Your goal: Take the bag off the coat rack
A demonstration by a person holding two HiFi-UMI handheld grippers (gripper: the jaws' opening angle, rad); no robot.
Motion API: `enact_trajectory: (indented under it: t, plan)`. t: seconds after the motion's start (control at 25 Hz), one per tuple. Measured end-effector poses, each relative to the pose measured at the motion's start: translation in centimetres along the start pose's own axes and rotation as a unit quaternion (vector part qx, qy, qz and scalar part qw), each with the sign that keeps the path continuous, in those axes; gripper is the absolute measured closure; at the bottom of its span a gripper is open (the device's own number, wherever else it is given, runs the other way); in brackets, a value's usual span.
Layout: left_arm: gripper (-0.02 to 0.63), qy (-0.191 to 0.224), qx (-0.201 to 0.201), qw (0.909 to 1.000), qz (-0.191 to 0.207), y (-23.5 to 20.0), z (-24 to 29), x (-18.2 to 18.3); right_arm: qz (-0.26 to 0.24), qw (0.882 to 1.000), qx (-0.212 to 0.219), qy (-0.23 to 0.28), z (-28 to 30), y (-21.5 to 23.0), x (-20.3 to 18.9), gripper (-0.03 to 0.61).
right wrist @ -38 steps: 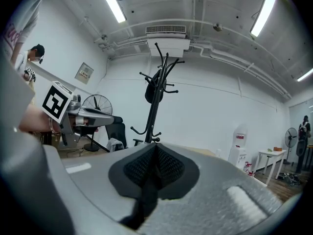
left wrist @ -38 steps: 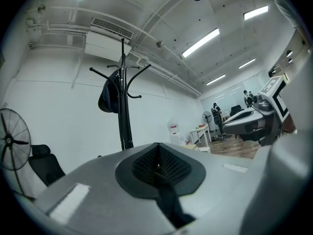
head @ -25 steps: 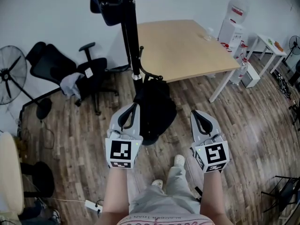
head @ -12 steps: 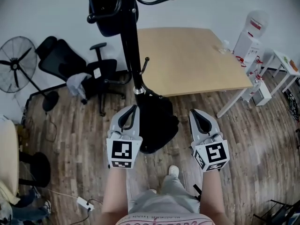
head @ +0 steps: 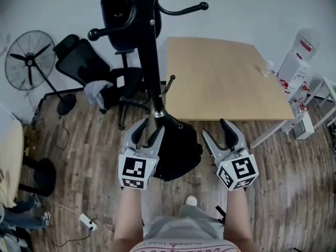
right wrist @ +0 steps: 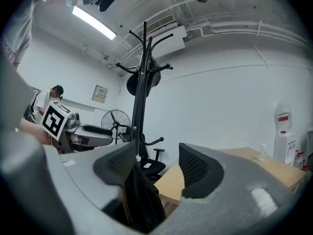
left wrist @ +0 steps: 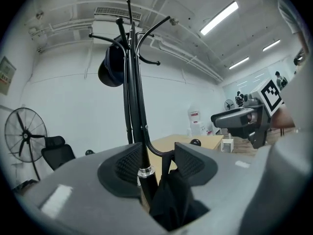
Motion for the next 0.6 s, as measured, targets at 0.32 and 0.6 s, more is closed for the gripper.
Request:
enact_trajectory:
  t: [0.32,0.6]
  plan:
    - [0.345,-0.027,0.026,0.9991,-0.020,0.6,0.0,-2.0,0.009,0.998,0.048,-0.024,2.3,1.7,-2.5,0.270]
    - [0.347,-0.071,0.049,0.9957,-0.033,1.6,-0.7,-5.5,0.032,0.992,0.100,-0.067,3.7,1.5,-6.4,0.272]
Point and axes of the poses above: the fingertips, and each gripper's own axes: z forward along the fingers, y to its right, x out of its top, the point moved 9 cm from there along -z, backward along the fingers, and after that the axes turned 7 degrees about y, right-handed, at the moved point
